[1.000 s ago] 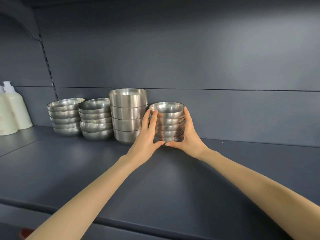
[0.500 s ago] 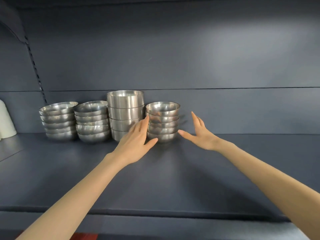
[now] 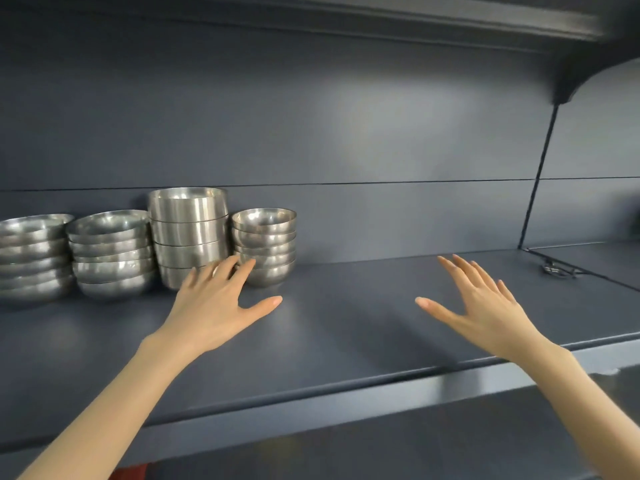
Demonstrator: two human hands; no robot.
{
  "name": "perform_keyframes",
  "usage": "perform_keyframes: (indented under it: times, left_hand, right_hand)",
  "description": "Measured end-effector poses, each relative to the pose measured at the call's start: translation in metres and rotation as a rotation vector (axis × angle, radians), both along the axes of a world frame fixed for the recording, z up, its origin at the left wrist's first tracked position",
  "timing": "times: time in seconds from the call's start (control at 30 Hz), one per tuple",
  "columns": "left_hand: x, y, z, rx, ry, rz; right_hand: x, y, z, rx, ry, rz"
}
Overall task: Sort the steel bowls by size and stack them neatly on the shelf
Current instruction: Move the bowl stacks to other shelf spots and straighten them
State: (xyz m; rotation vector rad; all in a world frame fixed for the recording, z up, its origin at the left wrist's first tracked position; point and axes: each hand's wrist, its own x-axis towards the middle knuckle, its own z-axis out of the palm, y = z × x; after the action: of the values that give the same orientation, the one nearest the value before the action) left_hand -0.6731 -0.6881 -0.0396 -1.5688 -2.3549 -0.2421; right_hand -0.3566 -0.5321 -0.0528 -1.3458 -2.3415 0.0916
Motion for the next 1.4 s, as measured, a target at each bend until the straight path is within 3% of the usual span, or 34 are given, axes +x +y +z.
perform_keyframes:
  times: [0.3, 0.73, 1.1, 1.4]
  left_hand:
    - [0.054, 0.012, -0.003, 0.035, -0.05, -0.019]
    - [0.265, 0.09, 0.001, 0.055, -0.153, -0.221]
    - [0.402, 0.186, 0.01, -0.017, -0.18, -0.382]
    - [0.474, 0.299, 0.017, -0.033, -0.137, -0.419]
  right_hand:
    - [0.098, -0.002, -0.017, 0.01, -0.022, -0.158]
    - [0.322, 0.004, -0.017, -0.001, -0.133, -0.362]
    - [0.447, 0.055, -0.008, -0.026, -0.195, -0.463]
    - [0.516, 0.155, 0.0, 0.028, -0.154, -0.517]
